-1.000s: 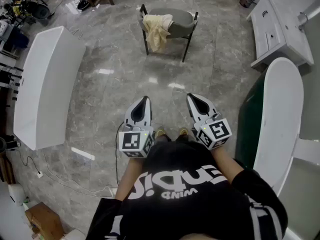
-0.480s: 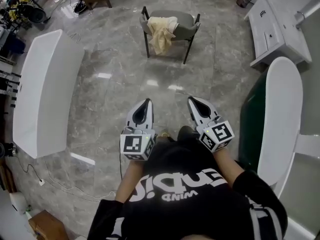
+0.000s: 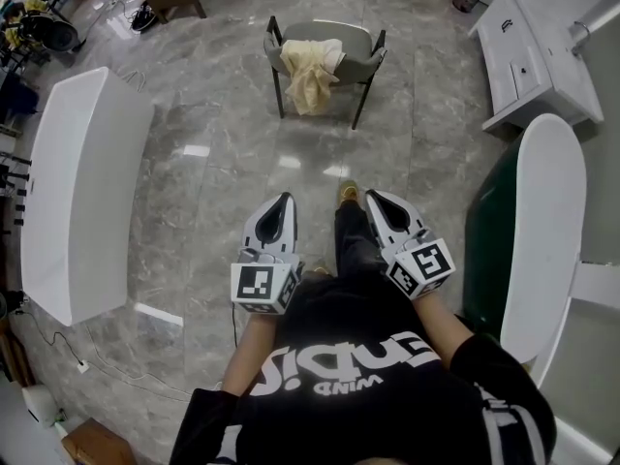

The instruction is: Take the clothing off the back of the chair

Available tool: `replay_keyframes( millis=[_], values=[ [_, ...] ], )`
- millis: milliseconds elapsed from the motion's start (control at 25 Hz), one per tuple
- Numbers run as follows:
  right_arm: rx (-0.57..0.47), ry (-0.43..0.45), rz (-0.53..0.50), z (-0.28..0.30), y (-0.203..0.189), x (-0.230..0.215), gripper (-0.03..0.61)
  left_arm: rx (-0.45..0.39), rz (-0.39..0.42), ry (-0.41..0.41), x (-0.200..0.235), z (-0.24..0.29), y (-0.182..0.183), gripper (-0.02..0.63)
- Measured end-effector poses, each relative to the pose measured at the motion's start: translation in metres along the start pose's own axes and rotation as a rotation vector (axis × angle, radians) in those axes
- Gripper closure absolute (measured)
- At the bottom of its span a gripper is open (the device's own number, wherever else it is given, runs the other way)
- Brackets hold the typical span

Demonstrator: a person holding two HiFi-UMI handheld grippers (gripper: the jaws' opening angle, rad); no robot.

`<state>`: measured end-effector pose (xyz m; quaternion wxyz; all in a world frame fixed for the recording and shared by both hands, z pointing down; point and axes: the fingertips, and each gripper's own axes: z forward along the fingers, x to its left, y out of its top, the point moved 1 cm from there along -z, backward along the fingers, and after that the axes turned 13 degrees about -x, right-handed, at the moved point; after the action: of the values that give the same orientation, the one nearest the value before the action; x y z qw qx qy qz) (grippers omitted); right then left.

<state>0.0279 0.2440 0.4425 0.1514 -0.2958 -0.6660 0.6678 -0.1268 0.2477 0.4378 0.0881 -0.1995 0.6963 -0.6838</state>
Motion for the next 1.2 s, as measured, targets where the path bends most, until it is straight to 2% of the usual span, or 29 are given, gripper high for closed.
replay_keyframes(
  millis=[400, 840, 1080, 1200],
  values=[
    [0.004, 0.0, 0.027, 0.092, 0.0, -0.084, 0.565, 0.01, 0.008, 0.005, 0.037, 0.114, -0.003, 0.6],
    [0.003, 0.025, 0.057, 0.191, 0.042, -0.206, 0.565, -0.005, 0.021, 0.032, 0.058, 0.267, 0.016, 0.6],
    [0.002, 0.105, 0.045, 0.229, 0.05, -0.232, 0.565, -0.021, 0.027, 0.073, 0.066, 0.315, 0.02, 0.598],
    [-0.011, 0.105, 0.041, 0.247, 0.056, -0.244, 0.565, -0.016, 0.035, 0.081, 0.075, 0.329, 0.021, 0.598]
  ],
)
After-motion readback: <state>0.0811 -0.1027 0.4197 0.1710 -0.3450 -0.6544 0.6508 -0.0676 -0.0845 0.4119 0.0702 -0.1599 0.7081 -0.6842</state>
